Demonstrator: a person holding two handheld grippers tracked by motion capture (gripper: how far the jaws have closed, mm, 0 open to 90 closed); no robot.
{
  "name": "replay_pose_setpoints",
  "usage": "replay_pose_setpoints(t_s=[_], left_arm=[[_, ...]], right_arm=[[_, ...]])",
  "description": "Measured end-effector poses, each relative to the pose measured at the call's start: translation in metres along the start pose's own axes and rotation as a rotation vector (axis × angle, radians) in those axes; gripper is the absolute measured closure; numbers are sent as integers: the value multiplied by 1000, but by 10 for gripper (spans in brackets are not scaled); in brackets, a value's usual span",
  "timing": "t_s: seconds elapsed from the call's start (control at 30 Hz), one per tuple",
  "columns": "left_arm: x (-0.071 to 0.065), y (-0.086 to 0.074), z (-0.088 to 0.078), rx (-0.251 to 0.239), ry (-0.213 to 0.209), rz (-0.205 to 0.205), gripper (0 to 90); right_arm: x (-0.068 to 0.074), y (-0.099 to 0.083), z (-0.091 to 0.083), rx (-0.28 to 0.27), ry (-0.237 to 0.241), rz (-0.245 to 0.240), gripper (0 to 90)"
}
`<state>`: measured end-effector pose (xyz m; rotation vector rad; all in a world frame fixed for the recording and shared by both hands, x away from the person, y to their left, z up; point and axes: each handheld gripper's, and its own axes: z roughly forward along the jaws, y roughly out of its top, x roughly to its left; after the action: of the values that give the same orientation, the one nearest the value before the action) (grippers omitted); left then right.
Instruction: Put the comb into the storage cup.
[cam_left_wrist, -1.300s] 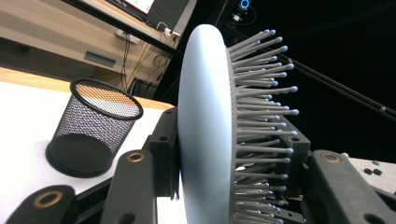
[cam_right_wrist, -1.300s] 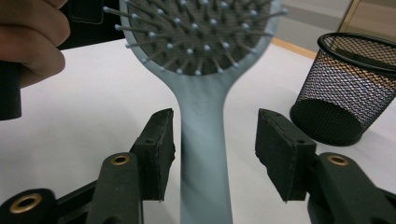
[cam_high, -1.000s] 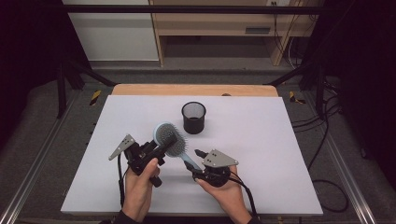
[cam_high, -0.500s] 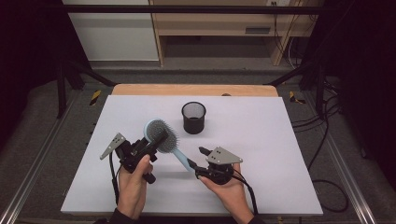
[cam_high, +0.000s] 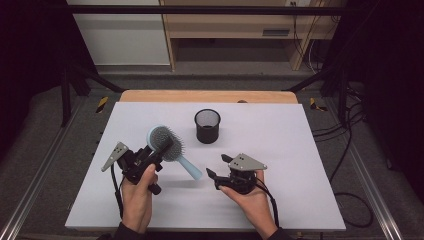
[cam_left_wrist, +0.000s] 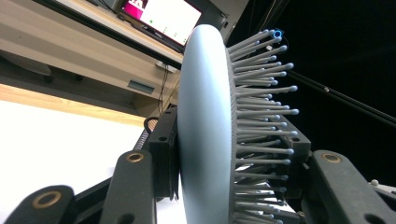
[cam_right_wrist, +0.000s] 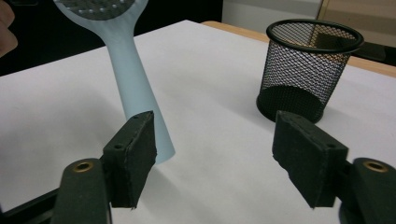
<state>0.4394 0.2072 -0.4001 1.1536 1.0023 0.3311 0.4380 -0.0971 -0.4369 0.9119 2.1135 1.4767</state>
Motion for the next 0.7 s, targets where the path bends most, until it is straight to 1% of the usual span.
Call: replay_pose_setpoints(t_s=[0.03,0.07,0.13,0.2,0.23,0.3,0.37,0.43,0.5,0.57,0.6,0.63,0.7], left_arm=[[1,1,-1,-4,2,-2,524],[1,1,-1,-4,2,-2,524],[4,3,-3,-11,6,-7,524],[6,4,-4,-17,13,-12,524],[7,5,-5,-20,16,-13,524],[9,5,-6,-23,22,-14,524],[11,6,-7,-27,29,-16,523],[12,6,-9,-33,35,-17,523],[14,7,-10,-39,39,-19,524],[15,8,-11,-46,41,-23,523],[15,9,-11,-47,41,-21,523],[16,9,-11,-48,42,-19,523],[17,9,-12,-46,51,-10,523]], right_arm=[[-4,0,-1,11,3,12,273],[-4,0,-1,11,3,12,273],[-9,-1,-1,14,-3,29,247],[-12,-2,-2,9,-5,44,241],[-13,-2,-2,6,10,59,236],[-15,-2,-2,3,18,64,226],[-17,-3,-2,1,7,58,217],[-20,-3,-3,2,10,71,205],[-22,-3,-5,3,16,73,199],[-24,-3,-7,6,35,65,175],[-26,-3,-10,7,50,54,174],[-26,-3,-10,7,50,54,174],[-28,-2,-13,6,66,41,166]])
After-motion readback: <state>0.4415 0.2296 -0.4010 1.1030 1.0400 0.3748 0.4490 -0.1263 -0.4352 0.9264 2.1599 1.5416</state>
